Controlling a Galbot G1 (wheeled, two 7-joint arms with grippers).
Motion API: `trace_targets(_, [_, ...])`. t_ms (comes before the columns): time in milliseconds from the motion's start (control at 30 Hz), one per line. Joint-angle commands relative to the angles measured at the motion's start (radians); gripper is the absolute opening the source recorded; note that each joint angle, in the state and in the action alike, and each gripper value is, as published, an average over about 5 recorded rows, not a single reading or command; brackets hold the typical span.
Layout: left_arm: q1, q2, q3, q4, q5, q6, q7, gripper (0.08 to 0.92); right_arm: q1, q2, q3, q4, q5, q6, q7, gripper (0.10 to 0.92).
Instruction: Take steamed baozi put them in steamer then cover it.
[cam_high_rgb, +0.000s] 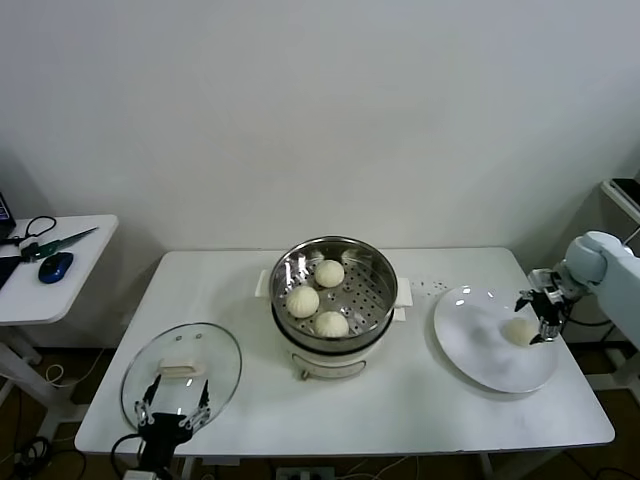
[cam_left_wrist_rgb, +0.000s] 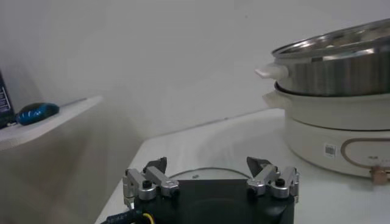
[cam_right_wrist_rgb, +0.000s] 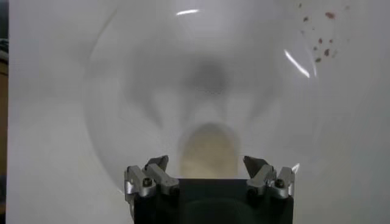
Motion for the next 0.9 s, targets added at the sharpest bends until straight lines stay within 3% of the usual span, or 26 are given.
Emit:
trace_targets(33, [-0.005,-0.004,0.002,0.005,0.008,0.004,0.0,0.823,-0.09,0.063,0.13,-0.144,-0.1,0.029,0.011,0.823])
trace_targets(733, [-0.004,-0.002,0.001,0.013,0.015,0.002,-0.001,0.823,-0.061,0.156,0.19,-0.252,-0.195,0.066,0.008,0.822])
trace_targets(900, [-0.005,-0.002,0.003,0.014,0.017,0.001,-0.001,0.823,-0.051,0.16,0.189,-0.258,-0.19,0.069,0.003,0.775])
